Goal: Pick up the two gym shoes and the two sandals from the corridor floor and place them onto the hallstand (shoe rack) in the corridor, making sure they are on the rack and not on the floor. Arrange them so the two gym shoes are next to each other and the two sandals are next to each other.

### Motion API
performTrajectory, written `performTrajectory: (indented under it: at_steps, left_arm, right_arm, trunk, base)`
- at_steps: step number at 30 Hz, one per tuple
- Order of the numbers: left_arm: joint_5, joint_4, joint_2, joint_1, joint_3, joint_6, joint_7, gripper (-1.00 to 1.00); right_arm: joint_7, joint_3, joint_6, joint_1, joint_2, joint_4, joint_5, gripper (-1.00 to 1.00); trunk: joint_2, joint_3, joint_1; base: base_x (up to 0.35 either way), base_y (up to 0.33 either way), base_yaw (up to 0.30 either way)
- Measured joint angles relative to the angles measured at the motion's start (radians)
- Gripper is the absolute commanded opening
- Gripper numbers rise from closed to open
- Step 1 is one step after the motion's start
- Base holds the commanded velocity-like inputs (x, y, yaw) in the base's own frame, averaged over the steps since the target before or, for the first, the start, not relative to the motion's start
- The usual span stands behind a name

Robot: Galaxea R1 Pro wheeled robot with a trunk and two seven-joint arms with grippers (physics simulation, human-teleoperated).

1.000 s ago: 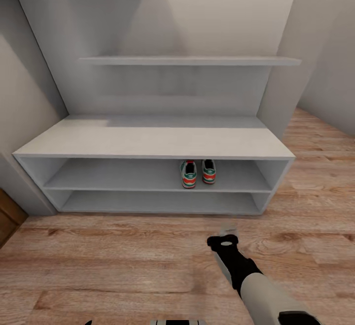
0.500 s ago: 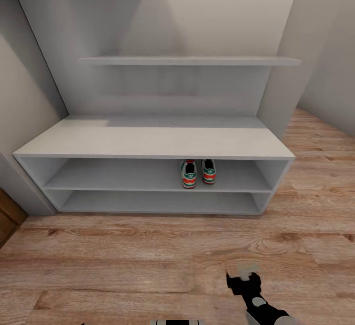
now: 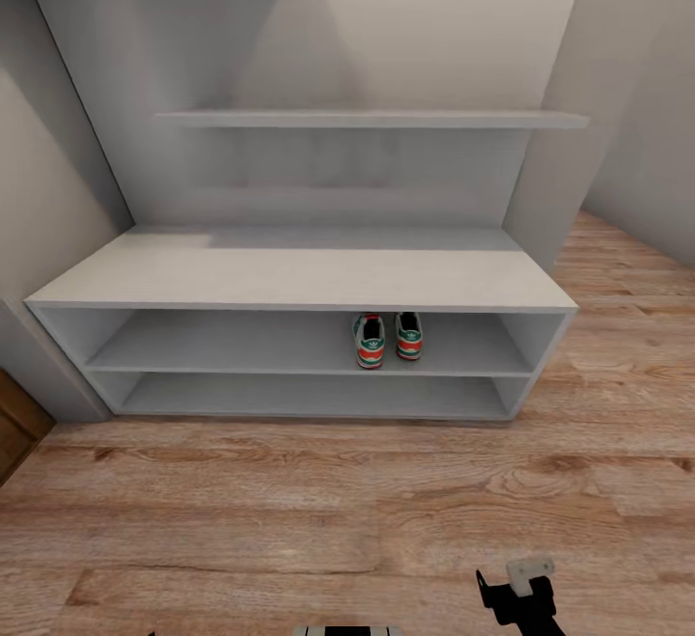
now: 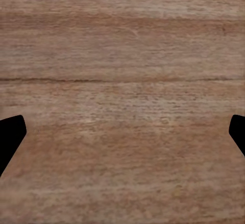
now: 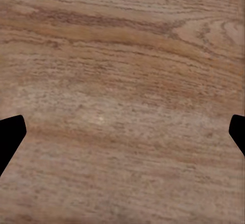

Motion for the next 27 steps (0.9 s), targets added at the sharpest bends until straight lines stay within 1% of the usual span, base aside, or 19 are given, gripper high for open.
performTrajectory:
  at_steps: [1, 2, 5, 7, 22, 26, 27]
  left_arm:
    - [0.001, 0.004, 0.000, 0.000, 0.000, 0.000, 0.000, 1.00]
    - [0.000, 0.019, -0.002, 0.000, -0.001, -0.001, 0.001, 1.00]
    - [0.001, 0.022, -0.002, 0.000, 0.000, -0.001, 0.001, 1.00]
    - [0.002, 0.023, -0.002, 0.000, -0.001, -0.001, 0.001, 1.00]
    - [-0.003, 0.023, -0.002, 0.000, -0.003, -0.001, 0.000, 1.00]
    - [-0.003, 0.024, -0.003, 0.000, -0.003, -0.001, 0.000, 1.00]
    - [-0.004, 0.024, -0.003, 0.000, -0.003, -0.001, 0.000, 1.00]
  right_arm:
    - [-0.001, 0.000, -0.002, 0.001, 0.002, -0.001, -0.001, 1.00]
    - [-0.002, -0.001, -0.003, 0.002, 0.013, -0.001, -0.001, 1.00]
    - [-0.003, -0.003, -0.003, 0.002, 0.020, -0.001, -0.003, 1.00]
    - [-0.004, -0.003, -0.004, 0.003, 0.027, -0.002, -0.004, 1.00]
    - [-0.004, -0.006, -0.004, 0.003, 0.027, -0.003, -0.006, 1.00]
    - [-0.004, -0.018, -0.004, 0.003, 0.026, -0.003, -0.026, 1.00]
    - [-0.004, -0.024, -0.004, 0.003, 0.026, -0.003, -0.042, 1.00]
  trunk:
    - [0.000, 0.000, 0.000]
    - [0.000, 0.000, 0.000]
    - [0.000, 0.000, 0.000]
    - [0.000, 0.000, 0.000]
    - [0.000, 0.004, 0.000]
    - [0.000, 0.004, 0.000]
    - [0.000, 0.004, 0.000]
  base:
    - [0.000, 0.000, 0.000]
    - [0.000, 0.000, 0.000]
    - [0.000, 0.000, 0.000]
    - [0.000, 0.000, -0.206]
    - [0.000, 0.000, -0.289]
    - [0.000, 0.000, -0.300]
    - [0.000, 0.000, -0.300]
